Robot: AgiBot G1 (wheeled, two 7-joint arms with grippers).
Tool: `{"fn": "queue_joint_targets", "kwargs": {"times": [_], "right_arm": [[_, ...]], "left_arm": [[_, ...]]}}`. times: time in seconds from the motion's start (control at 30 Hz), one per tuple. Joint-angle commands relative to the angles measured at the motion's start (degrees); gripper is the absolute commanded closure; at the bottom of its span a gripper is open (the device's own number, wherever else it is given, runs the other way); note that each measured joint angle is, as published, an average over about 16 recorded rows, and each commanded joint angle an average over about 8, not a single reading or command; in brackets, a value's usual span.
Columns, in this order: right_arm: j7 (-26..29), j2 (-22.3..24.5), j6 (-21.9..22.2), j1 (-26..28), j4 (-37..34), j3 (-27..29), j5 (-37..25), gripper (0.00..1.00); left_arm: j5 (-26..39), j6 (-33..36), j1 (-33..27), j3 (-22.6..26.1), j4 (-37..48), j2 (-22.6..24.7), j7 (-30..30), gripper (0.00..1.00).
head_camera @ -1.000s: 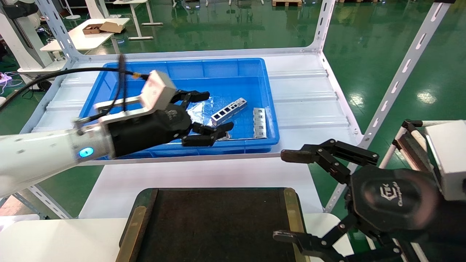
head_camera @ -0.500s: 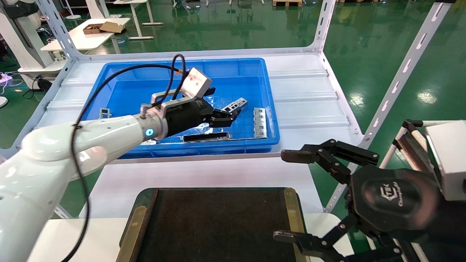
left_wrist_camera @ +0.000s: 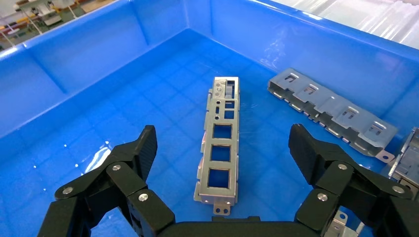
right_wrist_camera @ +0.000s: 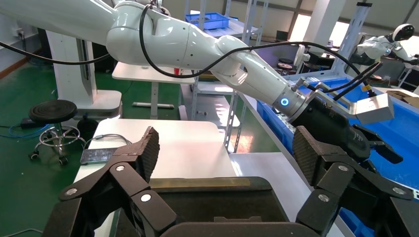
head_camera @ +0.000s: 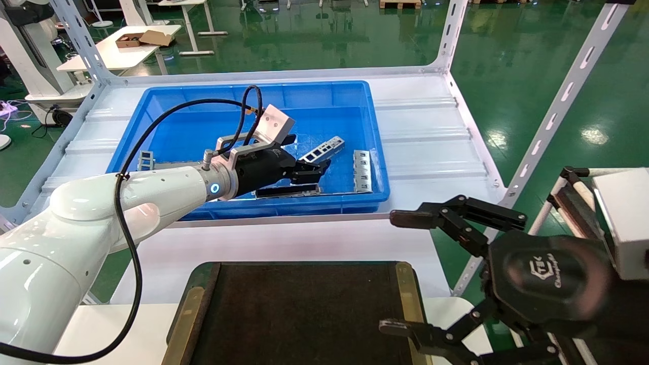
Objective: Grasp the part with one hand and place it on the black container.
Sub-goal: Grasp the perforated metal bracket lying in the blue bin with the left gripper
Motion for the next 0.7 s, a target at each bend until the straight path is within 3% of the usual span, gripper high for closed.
{"fn": "queue_joint_targets", "kwargs": {"times": [0.03, 0.7], "right_arm": [[0.00, 0.00, 0.00, 0.00, 0.00, 0.00, 0.00, 1.00], [0.00, 0.00, 0.00, 0.00, 0.00, -0.01, 0.01, 1.00]], "left_arm": [[-0.56, -0.04, -0.08, 0.77, 0.26, 0.02, -0.27, 1.00], [-4.69, -2.25, 0.01, 7.98, 0.92, -0.04, -3.59, 1.00]]}}
